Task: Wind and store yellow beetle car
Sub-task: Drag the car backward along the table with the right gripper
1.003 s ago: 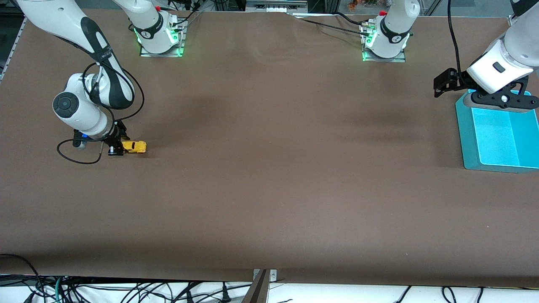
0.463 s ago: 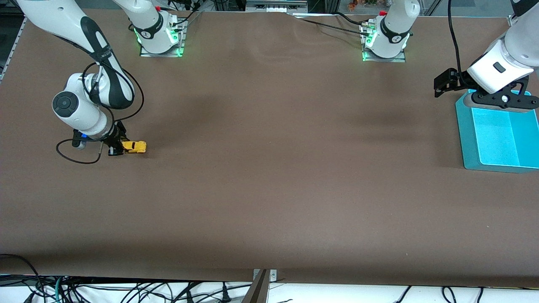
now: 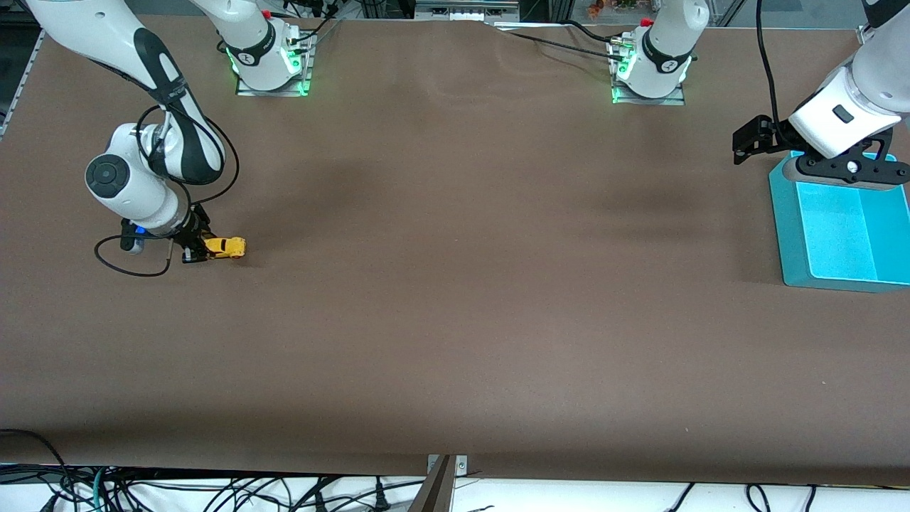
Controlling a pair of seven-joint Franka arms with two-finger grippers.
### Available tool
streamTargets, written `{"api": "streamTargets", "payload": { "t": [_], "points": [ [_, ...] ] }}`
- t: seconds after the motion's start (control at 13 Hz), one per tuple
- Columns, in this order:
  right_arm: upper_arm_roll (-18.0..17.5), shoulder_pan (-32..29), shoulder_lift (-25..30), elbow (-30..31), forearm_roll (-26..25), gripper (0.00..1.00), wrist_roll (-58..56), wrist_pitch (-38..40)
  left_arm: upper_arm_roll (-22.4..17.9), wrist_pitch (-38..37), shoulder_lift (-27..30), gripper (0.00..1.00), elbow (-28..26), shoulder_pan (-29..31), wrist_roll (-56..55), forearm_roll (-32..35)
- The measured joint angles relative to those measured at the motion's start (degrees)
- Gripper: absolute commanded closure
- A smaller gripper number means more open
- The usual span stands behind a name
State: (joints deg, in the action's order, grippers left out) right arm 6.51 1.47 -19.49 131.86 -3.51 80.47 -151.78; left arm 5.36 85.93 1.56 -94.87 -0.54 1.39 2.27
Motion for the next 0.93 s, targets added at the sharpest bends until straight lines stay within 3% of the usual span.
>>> {"api": "streamTargets", "payload": {
  "t": [0.31,0.93],
  "points": [
    [0.1,-2.2,-0.1,0.0,0.0,1.0,-4.1,-0.3,0.0,0.0,0.0,0.0,0.0,0.0,0.0,0.0],
    [4.6,-4.7,-0.6,-0.4,0.0,1.0,-6.5,-0.7,0.0,0.0,0.0,0.0,0.0,0.0,0.0,0.0]
  ]
}}
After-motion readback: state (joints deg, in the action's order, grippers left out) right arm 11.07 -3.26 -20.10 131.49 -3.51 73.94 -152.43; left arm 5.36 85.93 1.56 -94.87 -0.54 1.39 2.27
